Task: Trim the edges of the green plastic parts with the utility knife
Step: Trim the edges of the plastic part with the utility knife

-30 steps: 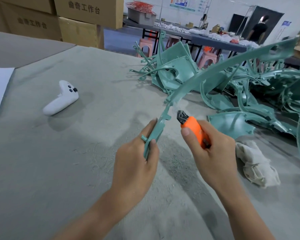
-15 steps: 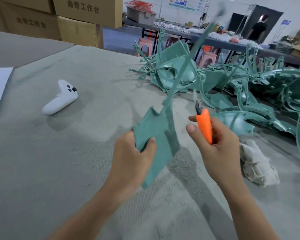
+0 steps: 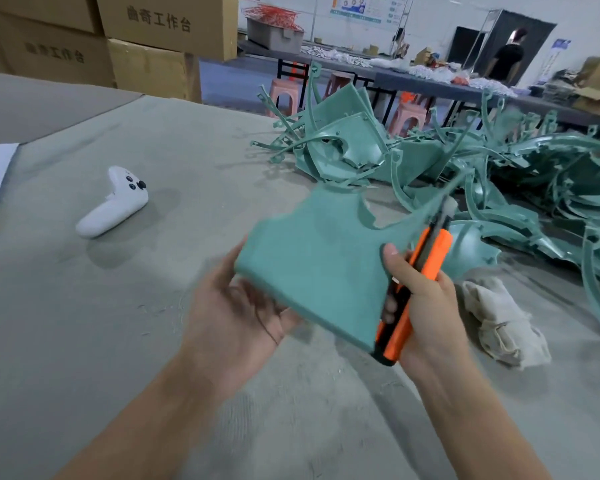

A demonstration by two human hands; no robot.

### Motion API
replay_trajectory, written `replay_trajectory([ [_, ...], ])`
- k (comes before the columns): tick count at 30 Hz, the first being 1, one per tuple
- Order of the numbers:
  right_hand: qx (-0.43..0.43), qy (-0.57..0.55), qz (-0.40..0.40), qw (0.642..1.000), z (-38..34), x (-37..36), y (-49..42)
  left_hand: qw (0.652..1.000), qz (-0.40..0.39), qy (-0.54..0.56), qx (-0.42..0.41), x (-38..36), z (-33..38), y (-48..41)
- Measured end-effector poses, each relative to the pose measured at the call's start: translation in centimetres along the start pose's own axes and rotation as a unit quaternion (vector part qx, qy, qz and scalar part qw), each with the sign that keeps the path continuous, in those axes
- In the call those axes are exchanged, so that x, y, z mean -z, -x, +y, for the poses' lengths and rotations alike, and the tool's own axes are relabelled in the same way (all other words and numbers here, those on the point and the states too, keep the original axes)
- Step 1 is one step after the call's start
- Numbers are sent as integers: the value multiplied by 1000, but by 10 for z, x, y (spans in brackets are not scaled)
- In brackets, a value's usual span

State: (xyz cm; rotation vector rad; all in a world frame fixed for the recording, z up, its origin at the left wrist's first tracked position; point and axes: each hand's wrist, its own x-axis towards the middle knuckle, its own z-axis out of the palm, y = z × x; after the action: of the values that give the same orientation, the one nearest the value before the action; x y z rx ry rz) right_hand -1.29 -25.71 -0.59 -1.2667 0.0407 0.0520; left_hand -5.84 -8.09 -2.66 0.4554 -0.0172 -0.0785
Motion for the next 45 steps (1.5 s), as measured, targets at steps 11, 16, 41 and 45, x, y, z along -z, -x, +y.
replay_trajectory([
  [11,-4,-57,-56,997,22,-17,11,910,-30,-390,-138,-3,-41,1],
  [16,61,65,-53,995,14,-13,10,940,51,-283,-184,-2,-24,-6],
  [41,264,463,-76,843,8,4,-1,839,150,-430,-298,1,-8,-4],
  [45,265,477,-71,835,10,2,2,829,161,-447,-295,2,-9,-3],
])
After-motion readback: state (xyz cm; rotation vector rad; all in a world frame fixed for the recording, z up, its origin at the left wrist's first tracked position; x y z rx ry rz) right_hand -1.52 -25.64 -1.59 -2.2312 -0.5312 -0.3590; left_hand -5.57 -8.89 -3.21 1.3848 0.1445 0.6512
